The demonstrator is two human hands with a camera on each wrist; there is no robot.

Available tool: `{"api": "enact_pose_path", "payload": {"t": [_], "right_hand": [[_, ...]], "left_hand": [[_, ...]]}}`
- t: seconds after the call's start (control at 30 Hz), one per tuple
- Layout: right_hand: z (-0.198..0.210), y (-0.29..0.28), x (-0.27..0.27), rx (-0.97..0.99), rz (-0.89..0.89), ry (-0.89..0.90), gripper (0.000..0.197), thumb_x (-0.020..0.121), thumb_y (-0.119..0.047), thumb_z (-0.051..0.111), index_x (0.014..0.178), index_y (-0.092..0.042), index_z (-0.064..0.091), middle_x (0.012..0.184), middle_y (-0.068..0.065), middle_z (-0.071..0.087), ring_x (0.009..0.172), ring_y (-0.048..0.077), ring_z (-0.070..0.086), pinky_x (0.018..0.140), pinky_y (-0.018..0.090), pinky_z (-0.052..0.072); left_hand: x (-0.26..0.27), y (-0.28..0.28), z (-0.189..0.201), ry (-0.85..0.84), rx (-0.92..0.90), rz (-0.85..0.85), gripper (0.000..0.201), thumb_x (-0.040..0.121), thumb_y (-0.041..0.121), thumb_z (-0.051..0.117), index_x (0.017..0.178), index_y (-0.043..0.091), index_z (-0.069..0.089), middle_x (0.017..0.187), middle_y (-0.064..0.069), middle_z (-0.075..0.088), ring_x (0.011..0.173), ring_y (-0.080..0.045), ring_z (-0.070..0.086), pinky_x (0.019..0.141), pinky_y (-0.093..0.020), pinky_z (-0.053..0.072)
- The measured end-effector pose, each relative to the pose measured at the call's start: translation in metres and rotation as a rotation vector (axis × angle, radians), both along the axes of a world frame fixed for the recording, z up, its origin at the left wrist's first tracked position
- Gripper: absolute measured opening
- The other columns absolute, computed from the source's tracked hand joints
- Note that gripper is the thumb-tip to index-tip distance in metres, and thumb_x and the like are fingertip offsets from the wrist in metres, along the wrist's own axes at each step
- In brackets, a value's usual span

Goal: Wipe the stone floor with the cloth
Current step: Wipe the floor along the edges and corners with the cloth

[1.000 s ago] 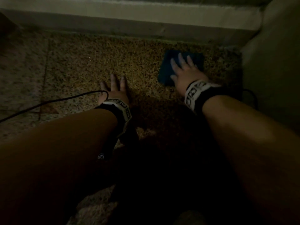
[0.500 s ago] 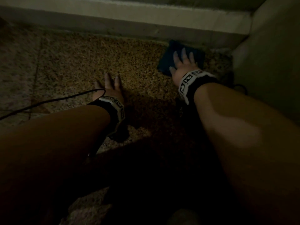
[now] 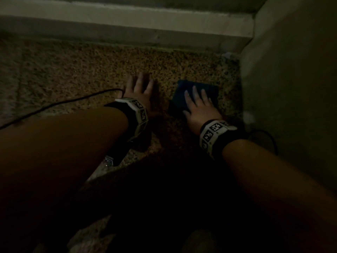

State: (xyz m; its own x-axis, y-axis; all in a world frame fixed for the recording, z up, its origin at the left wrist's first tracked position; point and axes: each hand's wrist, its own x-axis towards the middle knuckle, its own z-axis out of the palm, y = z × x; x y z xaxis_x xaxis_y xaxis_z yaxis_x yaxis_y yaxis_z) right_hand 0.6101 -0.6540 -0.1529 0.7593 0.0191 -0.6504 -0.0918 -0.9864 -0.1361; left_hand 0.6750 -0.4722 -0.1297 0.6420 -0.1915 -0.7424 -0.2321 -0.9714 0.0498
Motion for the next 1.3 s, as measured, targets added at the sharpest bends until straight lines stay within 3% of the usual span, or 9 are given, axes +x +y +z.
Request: {"api": "enact_pose_path", "payload": {"t": [0.2, 0.37, 0.53, 0.73, 0.93, 1.1, 1.3], "right_hand": [[-0.004, -0.006, 0.017, -0.001, -0.051, -0.019, 0.058, 0.104, -0.038, 0.021, 0.151, -0.026, -0.011, 0.157, -0.001, -0.023, 0.145, 0.024, -0.017, 0.118, 0.039, -0.003], [-0.005, -0.028, 0.078, -0.018, -0.171, -0.019, 0.059, 0.104, -0.039, 0.022, 0.152, -0.025, -0.01, 0.158, 0.001, -0.02, 0.145, 0.029, -0.015, 0.117, 0.044, 0.002], [-0.007, -0.038, 0.108, -0.024, -0.225, -0.036, 0.059, 0.104, -0.039, 0.025, 0.152, -0.023, -0.006, 0.159, 0.004, -0.016, 0.146, 0.031, -0.012, 0.116, 0.046, 0.005], [-0.003, -0.038, 0.094, -0.022, -0.192, -0.008, 0.058, 0.105, -0.033, 0.023, 0.152, -0.022, -0.01, 0.158, 0.004, -0.02, 0.145, 0.03, -0.013, 0.116, 0.046, 0.003], [0.0, -0.036, 0.033, 0.031, -0.205, 0.032, 0.057, 0.105, -0.032, 0.021, 0.152, -0.022, -0.011, 0.157, 0.002, -0.022, 0.145, 0.028, -0.014, 0.117, 0.043, 0.002], [-0.007, -0.037, -0.008, 0.005, -0.174, -0.052, 0.057, 0.105, -0.03, 0.024, 0.152, -0.022, -0.007, 0.159, 0.004, -0.017, 0.146, 0.028, -0.012, 0.117, 0.041, 0.002], [-0.004, -0.044, 0.013, 0.014, -0.199, 0.023, 0.056, 0.105, -0.029, 0.022, 0.152, -0.023, -0.008, 0.158, 0.002, -0.019, 0.146, 0.028, -0.013, 0.117, 0.043, 0.002]], "left_hand": [[0.008, -0.036, -0.011, 0.052, 0.002, -0.037, 0.104, 0.083, 0.06, 0.059, 0.148, 0.034, -0.017, 0.155, 0.004, -0.028, 0.144, -0.031, -0.017, 0.115, -0.052, 0.009], [0.007, -0.04, -0.02, 0.061, 0.066, -0.055, 0.107, 0.085, 0.052, 0.064, 0.146, 0.035, -0.022, 0.153, 0.005, -0.032, 0.143, -0.032, -0.019, 0.112, -0.054, 0.016], [0.005, -0.038, -0.015, 0.051, 0.064, -0.089, 0.103, 0.087, 0.056, 0.058, 0.146, 0.033, -0.023, 0.153, 0.003, -0.032, 0.143, -0.032, -0.018, 0.112, -0.051, 0.017], [0.006, -0.037, -0.017, 0.05, 0.093, -0.101, 0.103, 0.088, 0.049, 0.06, 0.145, 0.034, -0.025, 0.152, 0.004, -0.033, 0.143, -0.032, -0.018, 0.109, -0.052, 0.025], [0.007, -0.036, -0.019, 0.031, 0.109, -0.104, 0.104, 0.087, 0.05, 0.062, 0.145, 0.036, -0.023, 0.153, 0.005, -0.031, 0.144, -0.031, -0.016, 0.106, -0.055, 0.029], [0.006, -0.042, -0.013, 0.024, 0.149, -0.139, 0.105, 0.085, 0.058, 0.059, 0.147, 0.032, -0.021, 0.155, 0.002, -0.028, 0.145, -0.033, -0.012, 0.11, -0.054, 0.022], [0.004, -0.044, -0.012, 0.023, 0.166, -0.163, 0.103, 0.088, 0.046, 0.062, 0.148, 0.031, -0.02, 0.155, 0.001, -0.027, 0.145, -0.033, -0.007, 0.105, -0.053, 0.03]]}}
